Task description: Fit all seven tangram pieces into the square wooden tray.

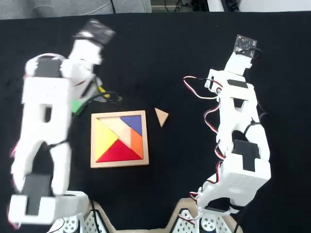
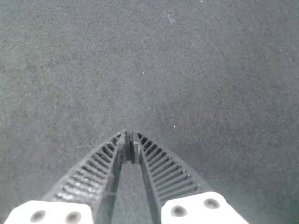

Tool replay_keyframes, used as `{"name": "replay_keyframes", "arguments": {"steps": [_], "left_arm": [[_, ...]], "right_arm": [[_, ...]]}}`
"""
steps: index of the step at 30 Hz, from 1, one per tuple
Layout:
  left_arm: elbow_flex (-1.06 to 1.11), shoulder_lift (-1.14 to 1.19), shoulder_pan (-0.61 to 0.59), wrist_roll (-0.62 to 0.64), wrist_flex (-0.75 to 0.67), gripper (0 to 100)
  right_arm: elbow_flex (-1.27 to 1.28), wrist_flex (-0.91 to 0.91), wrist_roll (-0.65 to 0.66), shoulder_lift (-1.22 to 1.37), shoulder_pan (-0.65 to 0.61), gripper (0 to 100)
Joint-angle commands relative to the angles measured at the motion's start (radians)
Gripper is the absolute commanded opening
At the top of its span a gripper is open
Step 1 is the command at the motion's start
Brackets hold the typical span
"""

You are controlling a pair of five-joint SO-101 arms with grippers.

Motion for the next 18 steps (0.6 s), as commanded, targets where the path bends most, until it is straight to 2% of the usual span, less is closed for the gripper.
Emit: {"name": "replay_keyframes", "arguments": {"steps": [1, 6, 10, 13, 15, 18], "left_arm": [[0.143, -0.192, -0.128, 0.146, -0.104, 32], [0.352, -0.282, -0.271, 0.262, -0.175, 32], [0.545, -0.267, -0.311, 0.267, -0.301, 32], [0.613, -0.227, -0.337, 0.267, -0.368, 32], [0.631, -0.193, -0.369, 0.273, -0.376, 32], [0.670, -0.163, -0.423, 0.325, -0.298, 32]], "right_arm": [[-0.019, -0.025, -0.005, -0.012, 0.006, 1.8], [-0.019, -0.025, -0.005, -0.010, -0.008, 1.8], [-0.016, -0.023, -0.005, -0.010, -0.009, 1.8], [-0.016, -0.021, -0.005, -0.010, -0.008, 1.8], [-0.018, -0.020, -0.005, -0.010, -0.008, 1.8], [-0.018, -0.023, -0.005, -0.010, -0.009, 1.8]]}}
